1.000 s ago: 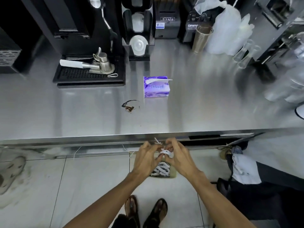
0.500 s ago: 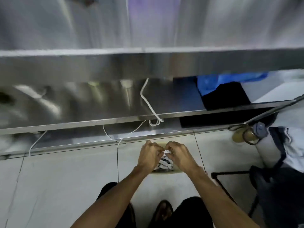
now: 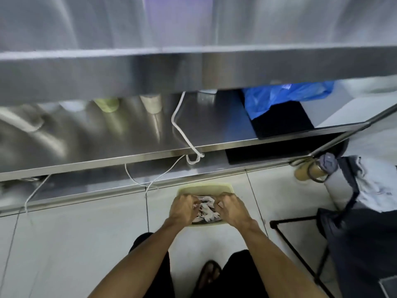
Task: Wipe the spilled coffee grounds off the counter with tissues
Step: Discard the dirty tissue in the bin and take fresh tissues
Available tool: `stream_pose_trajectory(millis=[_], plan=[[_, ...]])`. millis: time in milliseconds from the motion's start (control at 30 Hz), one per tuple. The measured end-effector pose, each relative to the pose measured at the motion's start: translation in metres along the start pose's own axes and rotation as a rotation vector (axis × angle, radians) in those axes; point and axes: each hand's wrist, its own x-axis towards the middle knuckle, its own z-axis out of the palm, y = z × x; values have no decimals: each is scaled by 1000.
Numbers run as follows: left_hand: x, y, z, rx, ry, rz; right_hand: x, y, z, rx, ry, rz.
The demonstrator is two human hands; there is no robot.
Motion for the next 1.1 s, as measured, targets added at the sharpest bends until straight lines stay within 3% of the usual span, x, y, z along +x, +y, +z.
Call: stream_pose_trajectory(millis=[400,567,800,1100], plan=[[-128,143,-220,73,163,77,-118,-117,-227,-57,-3,-74],[-151,187,-301,81,226,86,-142,-162,-316,-56,77,-146],[-163,218,-378,18,301,71,-145,-204,-404,-87,240,-348],[-152,211,-444,-197,452,-30,-100,-248,-468,-45,473,-408]])
